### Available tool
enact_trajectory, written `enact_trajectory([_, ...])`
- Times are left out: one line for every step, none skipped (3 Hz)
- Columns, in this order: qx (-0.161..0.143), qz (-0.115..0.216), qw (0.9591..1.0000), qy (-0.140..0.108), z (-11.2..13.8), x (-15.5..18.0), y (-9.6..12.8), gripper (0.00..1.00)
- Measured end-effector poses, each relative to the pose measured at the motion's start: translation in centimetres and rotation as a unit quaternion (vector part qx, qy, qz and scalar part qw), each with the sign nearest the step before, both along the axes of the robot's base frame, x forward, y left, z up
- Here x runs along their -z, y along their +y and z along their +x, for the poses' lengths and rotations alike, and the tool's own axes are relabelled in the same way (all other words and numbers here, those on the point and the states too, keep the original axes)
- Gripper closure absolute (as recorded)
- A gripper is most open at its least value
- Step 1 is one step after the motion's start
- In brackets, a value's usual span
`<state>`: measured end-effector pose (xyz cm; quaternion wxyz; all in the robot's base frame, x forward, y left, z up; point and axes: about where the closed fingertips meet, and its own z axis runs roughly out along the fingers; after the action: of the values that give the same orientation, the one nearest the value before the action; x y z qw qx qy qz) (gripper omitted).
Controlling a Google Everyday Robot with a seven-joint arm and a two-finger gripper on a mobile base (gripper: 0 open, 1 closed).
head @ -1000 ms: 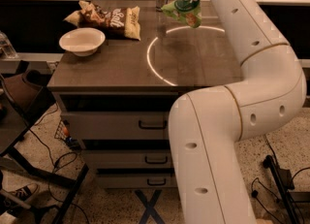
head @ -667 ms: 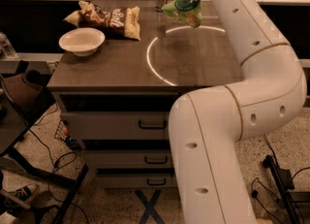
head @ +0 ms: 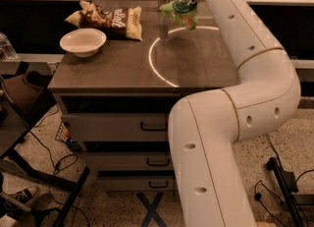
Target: Move green rice chip bag near redbull can
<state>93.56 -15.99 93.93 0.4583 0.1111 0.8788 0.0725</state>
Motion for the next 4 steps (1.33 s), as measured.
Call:
enact_trajectory([0.009,0.031,0.9992,-0.024,1.6,0.4,1.0,1.00])
enact_trajectory([0.015,0.047,0.9980,-0.040,2.6,0.7,1.6,1.00])
enact_trajectory([0.026,0.041,0.9971,-0.058,3.9,1.3,1.5,1.00])
enact_trajectory([0.035,0.009,0.9967,-0.072,5.1,2.5,1.0,0.98])
